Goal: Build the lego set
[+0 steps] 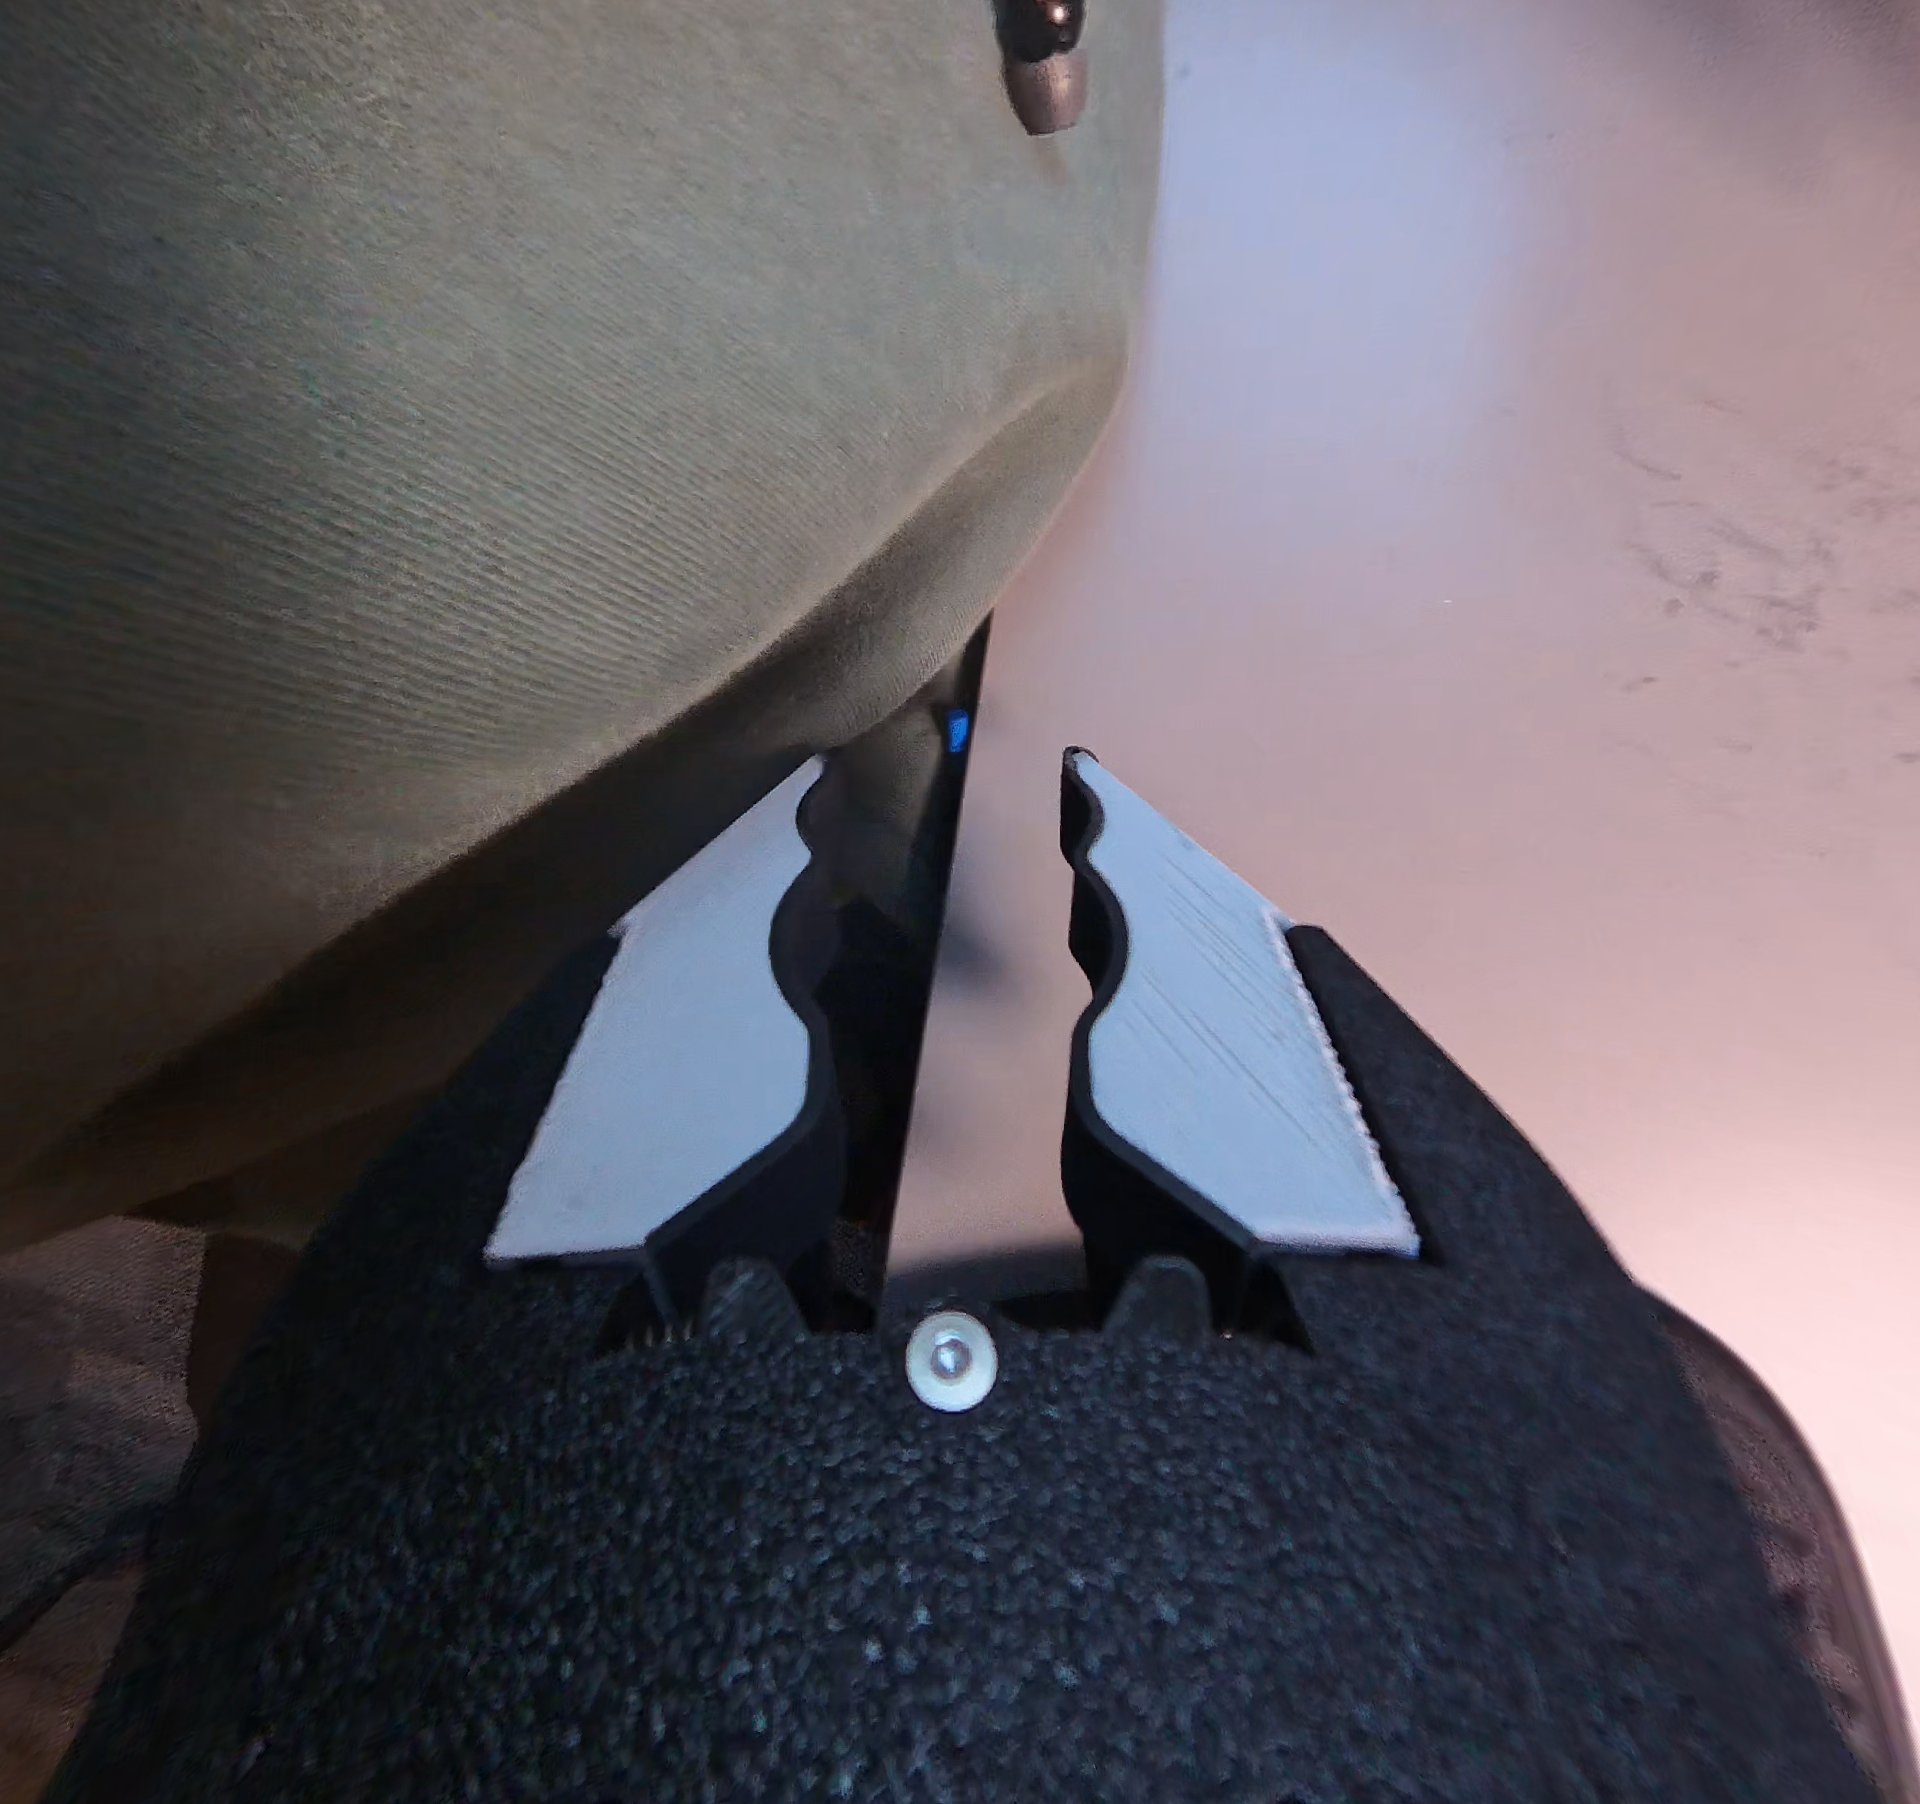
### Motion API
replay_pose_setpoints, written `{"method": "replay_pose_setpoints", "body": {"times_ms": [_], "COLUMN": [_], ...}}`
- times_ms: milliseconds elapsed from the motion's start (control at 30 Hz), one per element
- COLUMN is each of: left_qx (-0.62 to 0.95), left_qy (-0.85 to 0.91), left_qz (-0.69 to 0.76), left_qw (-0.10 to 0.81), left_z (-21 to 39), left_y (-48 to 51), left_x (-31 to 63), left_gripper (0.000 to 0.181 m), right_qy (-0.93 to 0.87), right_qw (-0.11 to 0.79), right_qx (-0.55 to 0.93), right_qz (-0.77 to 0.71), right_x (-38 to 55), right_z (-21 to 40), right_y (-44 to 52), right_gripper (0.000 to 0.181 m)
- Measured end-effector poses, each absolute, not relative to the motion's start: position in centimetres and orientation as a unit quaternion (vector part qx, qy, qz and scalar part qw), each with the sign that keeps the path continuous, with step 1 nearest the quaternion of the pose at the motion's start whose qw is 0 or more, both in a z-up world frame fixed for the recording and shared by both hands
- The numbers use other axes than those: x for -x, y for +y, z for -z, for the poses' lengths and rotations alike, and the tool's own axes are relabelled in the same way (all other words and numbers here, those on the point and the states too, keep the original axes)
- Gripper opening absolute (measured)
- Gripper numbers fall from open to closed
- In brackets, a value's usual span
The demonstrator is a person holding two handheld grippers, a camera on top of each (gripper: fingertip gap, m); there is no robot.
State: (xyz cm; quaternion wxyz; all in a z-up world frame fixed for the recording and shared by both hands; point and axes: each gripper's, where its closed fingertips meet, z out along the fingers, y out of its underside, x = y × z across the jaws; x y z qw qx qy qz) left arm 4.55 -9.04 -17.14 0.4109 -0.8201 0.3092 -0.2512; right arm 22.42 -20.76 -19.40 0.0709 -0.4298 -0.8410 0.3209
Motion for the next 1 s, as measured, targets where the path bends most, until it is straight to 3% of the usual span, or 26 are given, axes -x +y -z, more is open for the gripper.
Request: {"method": "replay_pose_setpoints", "body": {"times_ms": [167,367,667,1000], "left_qx": [0.818,0.815,0.812,0.807], "left_qy": [0.314,0.317,0.319,0.327], "left_qz": [0.244,0.240,0.233,0.221], "left_qw": [0.416,0.421,0.429,0.439], "left_z": [17.1,17.0,16.9,16.7], "left_y": [-9.1,-9.2,-9.2,-9.5], "left_x": [-4.6,-4.6,-4.6,-4.6], "left_gripper": [0.013,0.013,0.012,0.011], "right_qy": [-0.828,-0.831,-0.844,-0.857], "right_qw": [0.074,0.100,0.127,0.206], "right_qx": [0.447,0.458,0.432,0.402], "right_qz": [-0.332,-0.300,-0.290,-0.249], "right_x": [-22.7,-22.6,-22.1,-22.0], "right_z": [19.4,21.1,21.4,21.5], "right_y": [-21.6,-20.4,-21.2,-21.4], "right_gripper": [0.044,0.019,0.005,0.006]}}
